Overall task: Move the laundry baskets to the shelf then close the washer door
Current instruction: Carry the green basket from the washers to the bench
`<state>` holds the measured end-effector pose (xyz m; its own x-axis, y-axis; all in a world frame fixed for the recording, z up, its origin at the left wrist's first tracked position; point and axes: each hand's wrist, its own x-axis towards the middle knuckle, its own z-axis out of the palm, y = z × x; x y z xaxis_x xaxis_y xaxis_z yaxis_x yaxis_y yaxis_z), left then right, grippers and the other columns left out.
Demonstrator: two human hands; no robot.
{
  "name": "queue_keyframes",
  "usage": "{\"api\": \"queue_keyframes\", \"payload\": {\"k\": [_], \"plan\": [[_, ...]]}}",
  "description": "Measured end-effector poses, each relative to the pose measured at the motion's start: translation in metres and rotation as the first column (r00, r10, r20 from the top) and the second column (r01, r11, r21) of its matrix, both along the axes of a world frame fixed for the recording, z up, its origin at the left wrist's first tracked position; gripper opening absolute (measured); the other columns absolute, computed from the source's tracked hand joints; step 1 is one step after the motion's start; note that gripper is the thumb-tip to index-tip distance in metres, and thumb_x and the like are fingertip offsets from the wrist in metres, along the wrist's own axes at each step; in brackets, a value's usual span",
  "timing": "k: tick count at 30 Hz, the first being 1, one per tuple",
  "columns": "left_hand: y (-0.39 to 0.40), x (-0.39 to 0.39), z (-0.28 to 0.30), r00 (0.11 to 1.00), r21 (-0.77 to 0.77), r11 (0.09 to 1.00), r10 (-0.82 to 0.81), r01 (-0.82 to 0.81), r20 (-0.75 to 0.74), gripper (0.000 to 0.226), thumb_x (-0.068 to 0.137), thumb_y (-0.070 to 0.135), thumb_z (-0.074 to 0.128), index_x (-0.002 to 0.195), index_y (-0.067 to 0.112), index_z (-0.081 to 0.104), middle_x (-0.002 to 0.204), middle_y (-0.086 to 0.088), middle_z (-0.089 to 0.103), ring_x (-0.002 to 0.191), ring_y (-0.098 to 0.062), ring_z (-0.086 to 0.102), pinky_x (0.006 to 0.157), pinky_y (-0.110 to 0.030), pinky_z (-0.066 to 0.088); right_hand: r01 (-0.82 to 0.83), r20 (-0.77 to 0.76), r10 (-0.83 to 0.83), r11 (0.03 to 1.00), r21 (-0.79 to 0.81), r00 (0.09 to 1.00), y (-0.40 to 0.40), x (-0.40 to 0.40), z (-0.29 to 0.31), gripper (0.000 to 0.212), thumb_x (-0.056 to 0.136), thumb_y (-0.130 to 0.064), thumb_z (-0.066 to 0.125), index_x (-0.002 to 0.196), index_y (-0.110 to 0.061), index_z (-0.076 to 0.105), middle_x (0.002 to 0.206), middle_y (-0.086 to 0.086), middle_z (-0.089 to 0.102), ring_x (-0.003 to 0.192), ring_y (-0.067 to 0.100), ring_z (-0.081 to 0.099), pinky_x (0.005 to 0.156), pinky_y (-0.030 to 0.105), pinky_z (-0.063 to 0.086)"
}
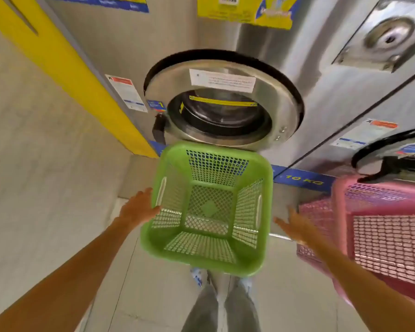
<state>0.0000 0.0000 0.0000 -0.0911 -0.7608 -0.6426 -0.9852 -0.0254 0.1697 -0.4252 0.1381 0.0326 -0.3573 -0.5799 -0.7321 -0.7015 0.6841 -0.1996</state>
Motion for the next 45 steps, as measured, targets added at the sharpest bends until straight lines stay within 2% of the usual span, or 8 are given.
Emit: {"api": "queue_keyframes", "payload": {"k": [6,11,17,20,24,30,36,45], "plan": [[-0.007,-0.012,-0.054,0.941,-0.117,0.948,0.269,-0.296,-0.205,0.071,0.091,0.016,0.059,0.151,0.001,0.023,0.136,-0.03,0.05,0.117,-0.047,0.056,0.089,-0.048,0.049,0.211,0.152,-0.19,0.968,-0.137,0.97,-0.008,0.026,-0.056,0.051,0.097,-0.027,0.057,0.14,-0.007,0.039,0.094,0.017,0.063,0.081,0.035,0.066,0.071,0.047,0.059],[0.026,-0.008,-0.037,0.927,-0.098,0.938,0.305,-0.332,-0.218,0.077,0.097,0.013,0.053,0.158,0.016,0.005,0.147,-0.026,0.043,0.125,-0.041,0.052,0.098,-0.041,0.041,0.107,0.088,-0.099,0.991,-0.086,0.991,-0.008,0.033,-0.062,0.038,0.097,-0.019,0.054,0.126,0.003,0.043,0.107,0.029,0.06,0.071,0.04,0.065,0.026,0.026,0.044],[0.116,0.043,-0.008,0.848,0.012,0.891,0.437,-0.455,-0.3,0.081,0.095,0.024,0.053,0.157,0.02,0.002,0.122,-0.018,0.065,0.084,-0.024,0.066,0.082,-0.04,0.055,-0.107,0.129,0.113,0.993,-0.052,0.985,-0.016,0.055,-0.025,0.025,0.095,-0.014,0.056,0.113,-0.001,0.045,0.101,0.024,0.06,0.065,0.027,0.063,0.031,0.03,0.049],[0.183,0.077,0.001,0.761,0.055,0.81,0.57,-0.584,-0.309,0.077,0.098,0.021,0.052,0.157,0.012,0.003,0.128,-0.018,0.062,0.09,-0.027,0.066,0.084,-0.035,0.051,-0.303,0.145,0.306,0.952,-0.043,0.941,-0.017,0.091,-0.027,0.024,0.095,-0.015,0.056,0.113,-0.001,0.049,0.094,0.015,0.062,0.064,0.024,0.065,0.035,0.031,0.052],[0.297,0.131,0.004,0.564,0.085,0.606,0.775,-0.791,-0.286,0.079,0.099,0.022,0.054,0.158,0.011,0.003,0.138,-0.024,0.055,0.114,-0.038,0.062,0.103,-0.046,0.044,-0.521,0.114,0.525,0.851,-0.07,0.843,-0.012,0.158,-0.059,0.026,0.086,-0.035,0.059,0.102,-0.018,0.046,0.084,0.022,0.067,0.065,0.036,0.069,0.043,0.049,0.056],[0.479,0.192,-0.005,0.224,0.062,0.249,0.938,-0.967,-0.265,0.079,0.095,0.027,0.055,0.158,0.015,0.008,0.131,-0.025,0.059,0.105,-0.04,0.065,0.093,-0.046,0.052,-0.828,0.096,0.831,0.555,-0.086,0.547,0.038,0.328,-0.058,0.034,0.088,-0.045,0.056,0.106,-0.018,0.047,0.082,0.014,0.069,0.065,0.033,0.069,0.055,0.046,0.059],[0.613,0.247,-0.025,-0.037,0.084,-0.004,0.923,-0.996,-0.383,0.069,0.096,0.016,0.058,0.152,0.025,0.018,0.099,-0.013,0.069,0.069,-0.021,0.072,0.06,-0.043,0.063,-0.928,0.094,0.927,0.369,-0.06,0.362,0.116,0.473,-0.064,0.029,0.095,-0.034,0.053,0.108,-0.01,0.045,0.077,0.007,0.06,0.061,0.027,0.065,0.053,0.043,0.059],[0.724,0.318,-0.09,-0.248,0.185,-0.204,0.934,-0.961,-0.257,0.059,0.09,0.006,0.059,0.143,0.007,0.034,0.112,-0.019,0.068,0.078,-0.027,0.071,0.066,-0.044,0.062,-0.938,0.091,0.934,0.341,0.059,0.346,0.194,0.594,-0.124,0.026,0.087,-0.022,0.062,0.106,-0.007,0.055,0.096,0.012,0.065,0.075,0.031,0.069,0.059,0.045,0.062]]}}
